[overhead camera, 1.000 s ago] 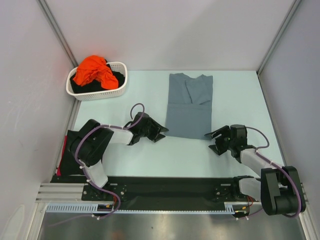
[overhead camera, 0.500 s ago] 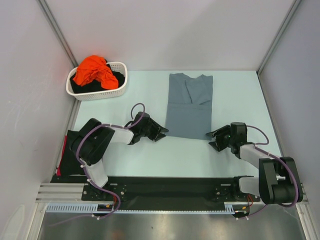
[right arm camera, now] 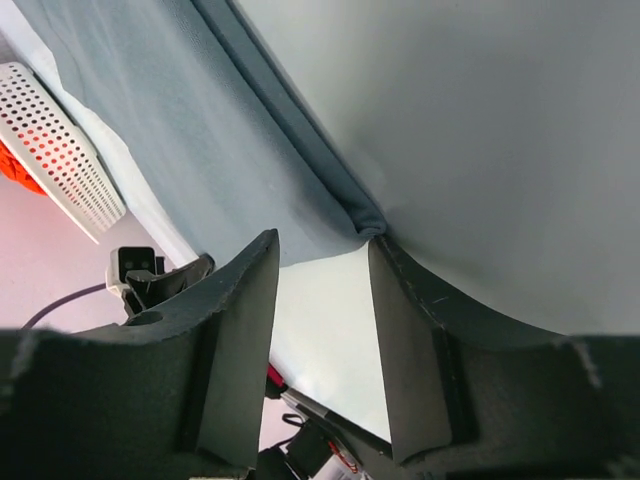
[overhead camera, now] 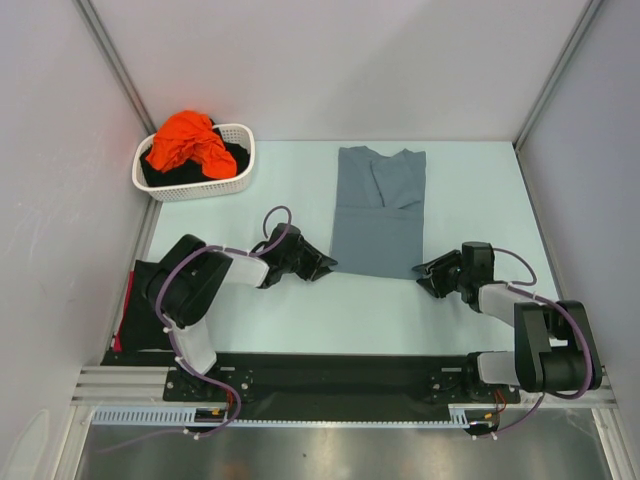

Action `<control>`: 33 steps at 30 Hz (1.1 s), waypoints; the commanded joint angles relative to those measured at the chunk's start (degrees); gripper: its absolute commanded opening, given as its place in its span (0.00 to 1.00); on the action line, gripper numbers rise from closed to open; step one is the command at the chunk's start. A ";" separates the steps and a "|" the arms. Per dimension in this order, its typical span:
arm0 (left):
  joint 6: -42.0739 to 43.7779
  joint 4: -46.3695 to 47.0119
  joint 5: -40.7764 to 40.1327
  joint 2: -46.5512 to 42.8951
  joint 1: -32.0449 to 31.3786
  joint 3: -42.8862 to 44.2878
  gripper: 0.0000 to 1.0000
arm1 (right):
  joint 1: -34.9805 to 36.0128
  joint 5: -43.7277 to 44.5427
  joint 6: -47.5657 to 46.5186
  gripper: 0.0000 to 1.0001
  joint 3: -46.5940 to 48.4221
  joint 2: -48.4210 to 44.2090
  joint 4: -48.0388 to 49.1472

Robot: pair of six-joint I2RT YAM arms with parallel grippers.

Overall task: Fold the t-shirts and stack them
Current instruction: Fold the tshirt

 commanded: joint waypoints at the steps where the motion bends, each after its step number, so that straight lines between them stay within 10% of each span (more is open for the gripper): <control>1: 0.52 -0.94 -1.03 1.15 0.52 1.37 0.33 | -0.50 3.26 -2.78 0.46 -0.62 2.60 -2.98; 8: 1.31 -2.08 -0.42 1.68 0.70 2.34 0.27 | -1.47 1.59 -3.75 0.25 -0.71 4.54 -1.49; 11: 1.40 -2.17 -0.16 1.59 0.87 2.34 0.23 | -1.56 0.01 -4.19 0.00 -0.10 5.68 -0.79; 16: 3.06 -3.66 1.60 1.86 0.96 2.87 0.00 | -1.56 -3.33 -7.96 0.00 0.70 6.65 -2.54; 33: 4.39 -9.73 0.99 -16.42 -3.95 -10.40 0.01 | 2.04 -3.60 -14.82 0.00 -2.73 -22.25 -31.94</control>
